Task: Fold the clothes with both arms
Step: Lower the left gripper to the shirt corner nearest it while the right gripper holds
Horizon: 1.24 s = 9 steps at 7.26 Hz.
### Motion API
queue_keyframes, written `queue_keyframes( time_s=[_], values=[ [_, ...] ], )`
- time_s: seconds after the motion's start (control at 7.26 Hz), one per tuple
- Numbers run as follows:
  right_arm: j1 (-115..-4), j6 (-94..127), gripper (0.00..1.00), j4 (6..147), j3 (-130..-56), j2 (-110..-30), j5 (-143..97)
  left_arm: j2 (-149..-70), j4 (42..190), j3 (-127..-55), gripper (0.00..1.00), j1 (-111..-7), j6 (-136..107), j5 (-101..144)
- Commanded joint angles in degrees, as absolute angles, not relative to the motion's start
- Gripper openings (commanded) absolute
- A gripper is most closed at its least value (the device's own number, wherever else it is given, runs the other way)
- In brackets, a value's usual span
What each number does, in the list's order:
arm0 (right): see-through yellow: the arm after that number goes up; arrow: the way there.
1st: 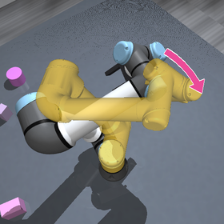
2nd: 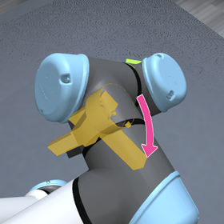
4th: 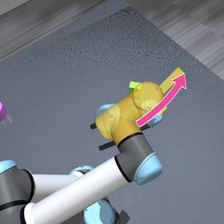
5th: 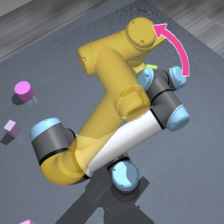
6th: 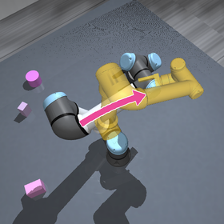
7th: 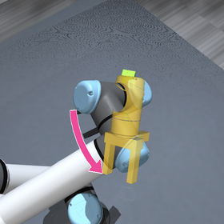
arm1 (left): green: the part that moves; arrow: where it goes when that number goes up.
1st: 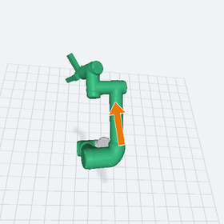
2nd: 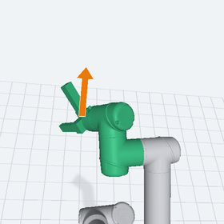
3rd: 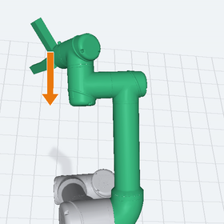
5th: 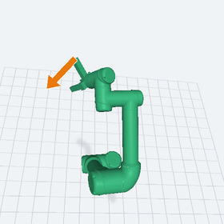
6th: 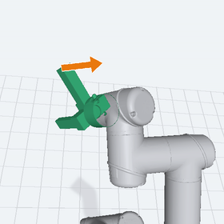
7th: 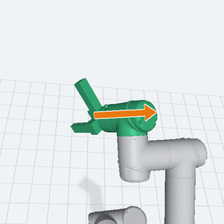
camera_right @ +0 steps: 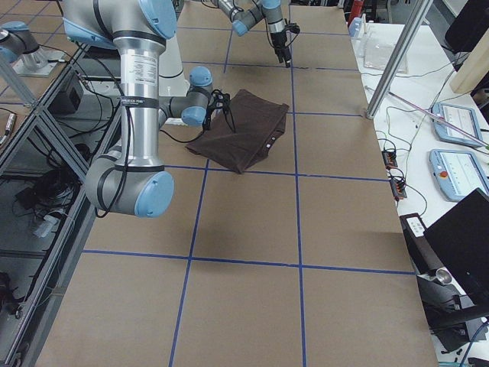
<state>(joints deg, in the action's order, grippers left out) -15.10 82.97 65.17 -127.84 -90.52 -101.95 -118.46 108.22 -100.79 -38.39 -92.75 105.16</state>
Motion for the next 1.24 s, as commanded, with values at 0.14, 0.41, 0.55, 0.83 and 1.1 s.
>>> queue_keyframes(
  time_s=[0.14,0.41,0.55,0.83,1.1],
  values=[
    [-20.81,82.97,1.0,65.3,-127.36,-85.35,-99.4,-117.16,99.97,-103.53,1.0,-24.57,-108.05,98.64],
    [-21.44,82.97,1.0,65.48,-127.27,-84.46,-99.23,-116.9,98.09,-103.54,0.95,-19.54,-111.44,96.61],
    [-21.45,82.97,1.0,65.48,-127.27,-84.46,-99.23,-116.98,97.22,-103.36,0.9,-18.29,-111.36,95.63],
    [-21.71,83.06,1.0,65.48,-127.35,-83.41,-99.4,-116.98,97.21,-103.1,0.78,-17.93,-111.45,95.62],
    [-21.8,83.06,1.0,65.48,-127.35,-83.41,-99.4,-117.16,97.21,-103.1,0.12,-17.93,-111.45,95.62]
  ],
)
